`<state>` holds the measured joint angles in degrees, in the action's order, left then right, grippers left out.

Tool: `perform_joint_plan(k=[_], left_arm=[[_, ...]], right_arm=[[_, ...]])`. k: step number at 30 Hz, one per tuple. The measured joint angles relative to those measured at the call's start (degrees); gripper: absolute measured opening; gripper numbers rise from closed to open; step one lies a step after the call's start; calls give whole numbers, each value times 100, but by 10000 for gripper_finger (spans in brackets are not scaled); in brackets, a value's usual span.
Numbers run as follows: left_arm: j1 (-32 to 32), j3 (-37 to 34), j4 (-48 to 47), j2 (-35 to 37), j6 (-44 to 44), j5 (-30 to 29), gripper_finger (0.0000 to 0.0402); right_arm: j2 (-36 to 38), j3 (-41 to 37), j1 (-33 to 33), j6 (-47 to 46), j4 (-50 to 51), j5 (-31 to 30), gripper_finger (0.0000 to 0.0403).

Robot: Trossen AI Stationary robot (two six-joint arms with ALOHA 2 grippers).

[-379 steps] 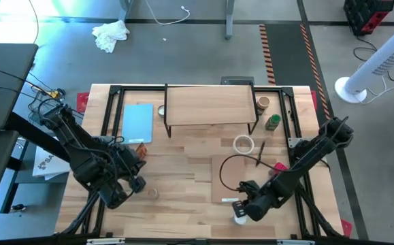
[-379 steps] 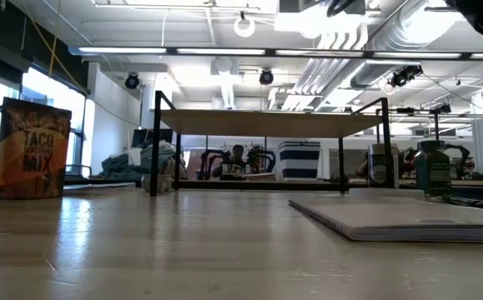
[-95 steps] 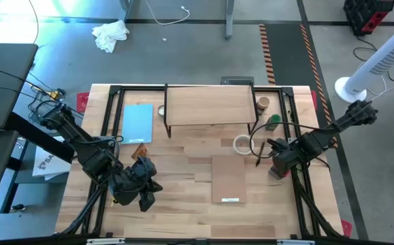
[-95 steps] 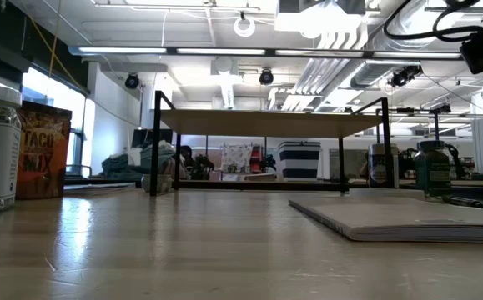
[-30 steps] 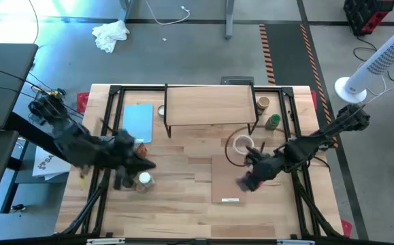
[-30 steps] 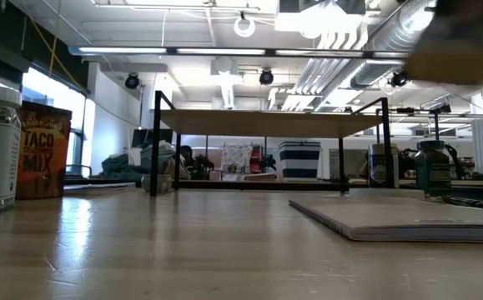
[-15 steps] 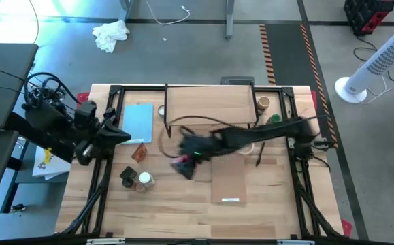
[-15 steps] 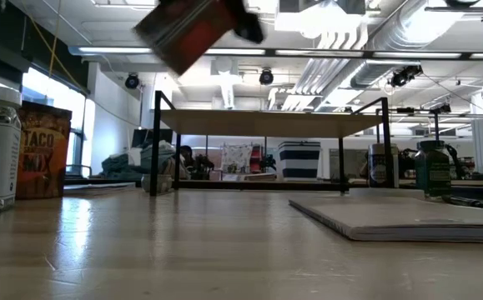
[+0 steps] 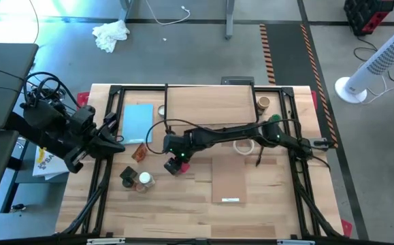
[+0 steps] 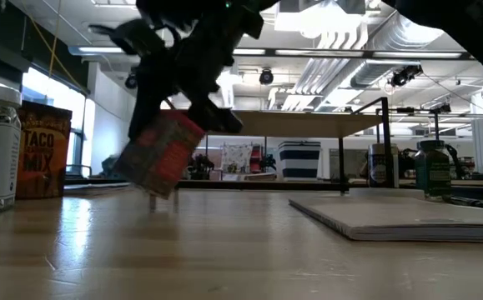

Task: Shelf spices
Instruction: Move the red seasoning can to the middle left of the table, then move the green seasoning bottle to the middle left of the table

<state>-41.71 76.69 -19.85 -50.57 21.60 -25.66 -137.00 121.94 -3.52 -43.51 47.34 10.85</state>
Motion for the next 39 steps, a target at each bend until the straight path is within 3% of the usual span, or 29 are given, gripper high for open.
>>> perform_joint_plan(k=[4, 11, 21, 26, 30, 34, 39], left_arm=[[1, 0, -4, 19, -237, 57, 0], [1, 0, -69, 97, -329, 283, 0], [1, 0, -278, 186, -281, 309, 0], [1, 2, -512, 186, -279, 248, 0], [1, 2, -800, 181, -273, 246, 0], [1, 2, -947, 176, -382, 244, 0], [18, 2, -954, 102, -757, 164, 0]], right_arm=[[8, 4, -54, -77, -396, -75, 205], [16, 4, -119, -258, -1141, -115, 279], [27, 190, -61, -90, -1094, 72, 287], [334, 701, -5, 501, 343, -82, 287], [757, 1191, -154, 695, 2351, -1159, 288], [1111, 1223, -433, -97, 4236, -2137, 288], [2098, 145, -566, -1422, 4255, -2258, 288]])
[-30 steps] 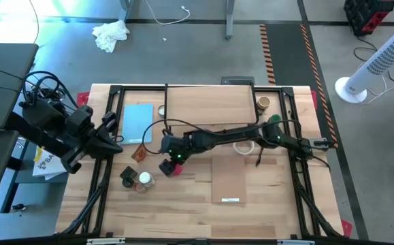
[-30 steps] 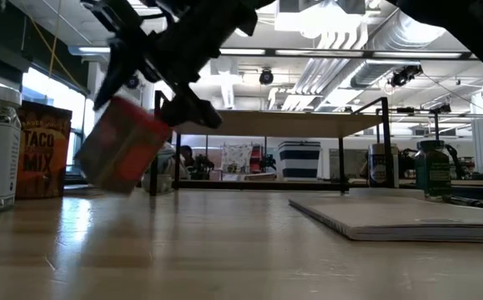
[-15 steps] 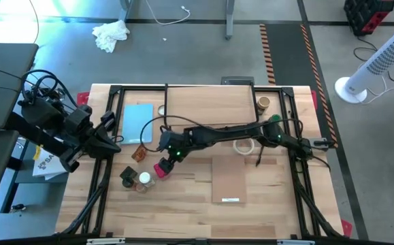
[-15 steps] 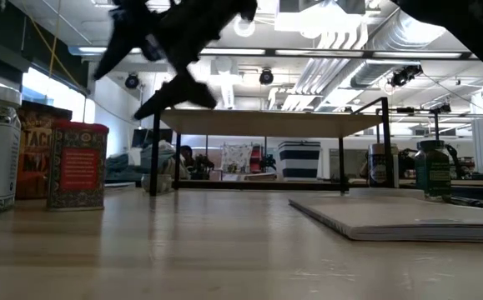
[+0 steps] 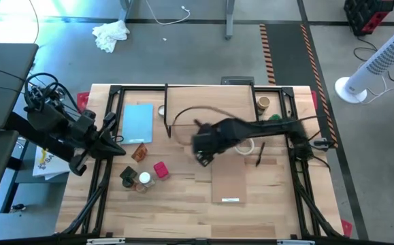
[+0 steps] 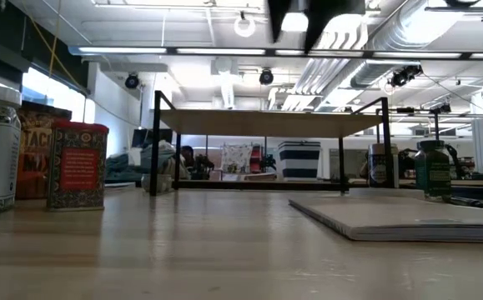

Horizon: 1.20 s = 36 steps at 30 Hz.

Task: Shelf spices
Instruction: Move the green seasoning bottle to the middle left of the table

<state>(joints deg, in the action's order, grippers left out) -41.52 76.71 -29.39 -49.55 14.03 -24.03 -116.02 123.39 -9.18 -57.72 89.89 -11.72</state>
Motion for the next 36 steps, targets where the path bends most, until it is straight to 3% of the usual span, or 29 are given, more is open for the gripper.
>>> perform_joint_plan(k=[10, 17, 22, 27, 29, 36], left_arm=[[278, 0, -90, -190, -75, -35, 0], [947, 0, -62, -269, -177, -226, 0], [1667, 0, 62, -372, -4, -462, 0], [2372, 0, 101, -556, 610, -881, 0], [2593, 0, 99, -642, 891, -886, 0], [2967, 0, 90, -1047, 1382, -797, 0]], right_arm=[[2881, -3143, 81, -3481, 24, -940, 288], [4390, -5115, 936, -4750, -7, -1327, 288], [5069, -6305, 2010, -4494, -310, -1263, 288], [5594, -7164, 3089, -3095, -1755, -987, 288], [5662, -7353, 3455, -2367, -2153, -801, 288], [5689, -7346, 4293, -856, -2054, -737, 288]])
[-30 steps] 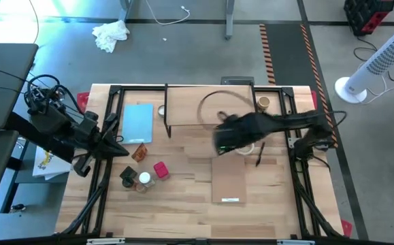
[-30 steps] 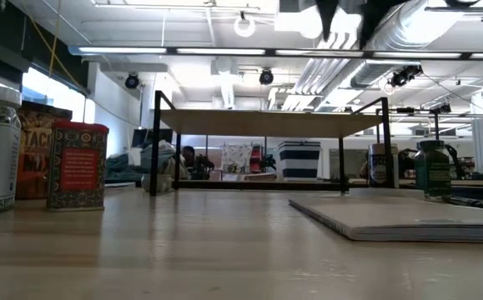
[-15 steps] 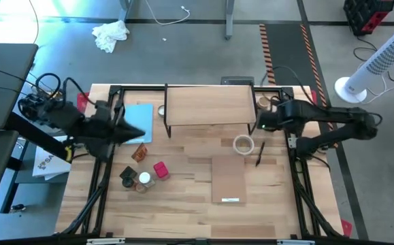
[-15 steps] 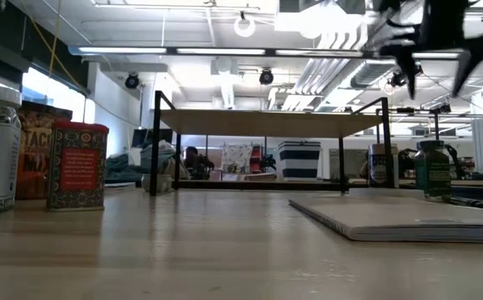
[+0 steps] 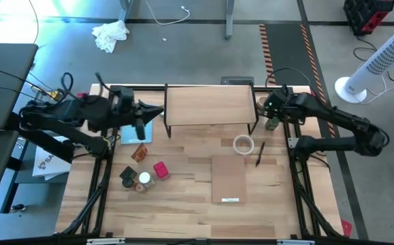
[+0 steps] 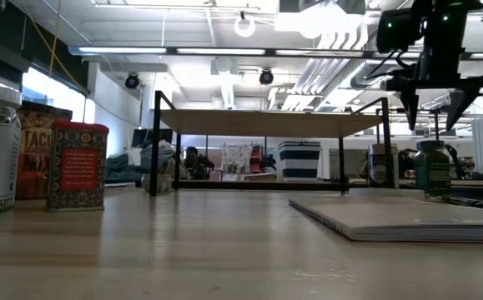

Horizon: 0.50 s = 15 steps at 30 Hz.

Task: Shelf spices
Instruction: Move the green seasoning bottle to the middle left of the table

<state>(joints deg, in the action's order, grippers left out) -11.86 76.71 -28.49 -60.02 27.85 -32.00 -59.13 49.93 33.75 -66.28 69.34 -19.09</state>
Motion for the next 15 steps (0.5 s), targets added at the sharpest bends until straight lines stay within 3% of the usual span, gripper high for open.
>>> perform_joint_plan(k=[8, 15], left_arm=[[496, 0, -88, -379, -45, 1181, 0], [669, 0, -88, -406, -45, 1268, 0]], right_arm=[[-207, 14, 673, 1183, -48, 261, 288], [-506, 15, 1022, 2049, -560, 755, 288]])
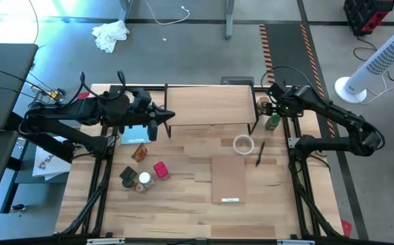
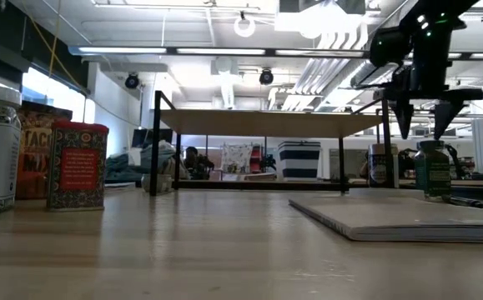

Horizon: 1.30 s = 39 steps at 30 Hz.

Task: Shelf spices
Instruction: Move the green seasoning bottle to the middle left of the table

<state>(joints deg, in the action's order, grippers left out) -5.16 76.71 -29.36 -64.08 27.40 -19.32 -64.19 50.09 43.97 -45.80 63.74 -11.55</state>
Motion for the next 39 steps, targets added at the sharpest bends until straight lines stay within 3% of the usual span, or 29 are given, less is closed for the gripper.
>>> perform_joint_plan(k=[7, 14, 19, 25, 28, 34, 39], left_arm=[[30, 0, -3, 33, -4, 377, 0], [30, 0, -233, 33, 0, 381, 0], [28, 0, -409, 35, 197, 455, 0], [26, 0, -391, 35, 191, 787, 0], [28, 0, -389, 35, 195, 785, 0], [28, 0, -389, 35, 255, 787, 0], [28, 0, -407, 35, 249, 787, 0]], right_arm=[[-355, -2, 87, 253, 235, 45, 288], [-536, -24, 94, 234, 140, 59, 288], [-546, -595, 106, -34, 184, 517, 288], [-508, -1329, 104, -246, -859, 1236, 288], [-508, -1387, 105, -220, -954, 1234, 288], [-508, -760, 115, 420, -366, 1078, 288], [-503, 25, 129, 532, 248, 451, 288]])
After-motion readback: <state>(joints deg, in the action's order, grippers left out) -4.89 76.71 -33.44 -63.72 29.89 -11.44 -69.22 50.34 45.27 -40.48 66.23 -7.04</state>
